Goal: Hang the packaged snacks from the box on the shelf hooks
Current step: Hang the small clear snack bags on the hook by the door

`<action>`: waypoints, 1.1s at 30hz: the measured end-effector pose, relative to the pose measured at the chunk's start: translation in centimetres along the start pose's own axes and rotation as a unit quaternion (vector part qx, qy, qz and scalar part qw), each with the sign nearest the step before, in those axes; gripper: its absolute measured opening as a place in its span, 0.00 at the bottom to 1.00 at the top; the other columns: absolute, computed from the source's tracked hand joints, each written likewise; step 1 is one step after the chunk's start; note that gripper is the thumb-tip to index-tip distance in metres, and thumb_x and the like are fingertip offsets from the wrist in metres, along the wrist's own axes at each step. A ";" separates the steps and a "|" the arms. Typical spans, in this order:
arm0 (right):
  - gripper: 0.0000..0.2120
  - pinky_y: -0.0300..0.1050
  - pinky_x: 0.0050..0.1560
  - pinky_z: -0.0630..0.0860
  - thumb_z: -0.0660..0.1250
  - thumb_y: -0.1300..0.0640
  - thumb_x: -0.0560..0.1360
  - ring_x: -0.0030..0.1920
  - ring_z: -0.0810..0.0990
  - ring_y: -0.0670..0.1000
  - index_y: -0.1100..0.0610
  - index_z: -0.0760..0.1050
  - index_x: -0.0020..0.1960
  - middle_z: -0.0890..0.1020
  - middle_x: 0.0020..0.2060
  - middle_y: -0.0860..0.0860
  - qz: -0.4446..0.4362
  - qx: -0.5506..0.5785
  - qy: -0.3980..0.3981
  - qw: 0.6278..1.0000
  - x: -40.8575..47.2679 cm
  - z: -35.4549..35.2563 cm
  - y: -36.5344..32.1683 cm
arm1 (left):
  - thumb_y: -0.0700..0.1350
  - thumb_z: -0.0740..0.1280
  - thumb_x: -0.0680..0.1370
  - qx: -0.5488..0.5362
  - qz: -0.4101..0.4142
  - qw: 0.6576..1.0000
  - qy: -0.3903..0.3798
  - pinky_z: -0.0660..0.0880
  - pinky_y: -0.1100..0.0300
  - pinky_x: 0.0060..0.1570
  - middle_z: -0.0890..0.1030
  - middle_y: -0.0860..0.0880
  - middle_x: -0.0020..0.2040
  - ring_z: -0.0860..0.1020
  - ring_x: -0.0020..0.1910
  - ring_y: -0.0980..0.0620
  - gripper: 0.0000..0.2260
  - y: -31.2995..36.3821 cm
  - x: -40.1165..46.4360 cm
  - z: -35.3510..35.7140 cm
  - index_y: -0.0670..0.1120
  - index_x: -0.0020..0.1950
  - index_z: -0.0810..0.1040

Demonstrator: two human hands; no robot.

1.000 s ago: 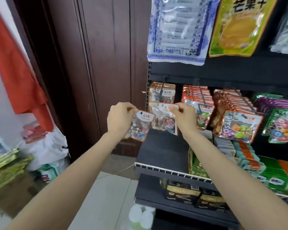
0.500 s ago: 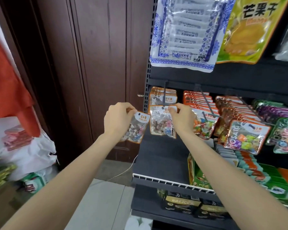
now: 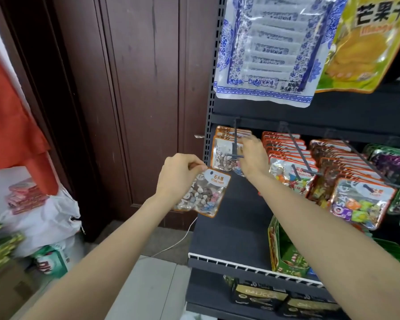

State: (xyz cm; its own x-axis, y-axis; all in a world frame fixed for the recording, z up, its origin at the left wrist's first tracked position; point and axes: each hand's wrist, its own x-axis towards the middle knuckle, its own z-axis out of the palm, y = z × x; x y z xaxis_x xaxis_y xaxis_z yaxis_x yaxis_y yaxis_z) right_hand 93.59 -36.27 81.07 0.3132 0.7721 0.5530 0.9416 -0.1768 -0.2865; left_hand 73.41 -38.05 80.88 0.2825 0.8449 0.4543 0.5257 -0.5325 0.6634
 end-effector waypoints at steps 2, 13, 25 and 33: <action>0.17 0.45 0.58 0.71 0.65 0.67 0.75 0.61 0.72 0.56 0.61 0.75 0.63 0.76 0.61 0.56 0.008 0.080 0.026 0.996 -1.3 -0.4 0.3 | 0.45 0.71 0.74 -0.041 -0.005 0.999 -0.006 0.70 0.73 0.40 0.79 0.58 0.31 0.77 0.34 0.62 0.03 0.3 0.4 0.5 0.50 0.42 0.84; 0.05 0.47 0.45 0.77 0.67 0.56 0.76 0.45 0.81 0.50 0.56 0.80 0.44 0.82 0.40 0.48 0.068 0.378 -0.069 0.921 -6.7 -3.6 1.8 | 0.44 0.71 0.74 -0.217 -0.089 0.972 -0.021 0.76 0.59 0.52 0.83 0.50 0.43 0.80 0.48 0.52 0.03 2.5 1.3 3.9 0.47 0.44 0.84; 0.04 0.41 0.42 0.77 0.67 0.55 0.76 0.44 0.80 0.45 0.53 0.80 0.43 0.82 0.39 0.44 0.017 0.360 -0.052 0.931 -6.4 -4.1 1.9 | 0.42 0.70 0.75 -0.269 -0.055 0.962 0.004 0.77 0.59 0.48 0.84 0.51 0.40 0.81 0.42 0.55 0.04 1.4 1.0 4.3 0.50 0.42 0.82; 0.04 0.43 0.49 0.74 0.66 0.56 0.75 0.47 0.78 0.44 0.53 0.79 0.43 0.80 0.40 0.43 0.032 0.300 -0.025 0.953 -5.0 -3.7 1.2 | 0.44 0.69 0.75 -0.214 -0.050 0.975 0.016 0.78 0.53 0.52 0.83 0.51 0.39 0.81 0.45 0.50 0.06 1.7 2.4 4.7 0.53 0.40 0.80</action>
State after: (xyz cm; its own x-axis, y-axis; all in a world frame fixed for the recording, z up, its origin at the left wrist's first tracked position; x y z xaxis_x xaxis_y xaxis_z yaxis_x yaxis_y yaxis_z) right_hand 93.64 -42.62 80.88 0.3463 0.8024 0.4861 0.6763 0.1456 -0.7221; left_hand 78.77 -36.66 80.29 0.2186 0.8952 0.3884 0.1643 -0.4261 0.8896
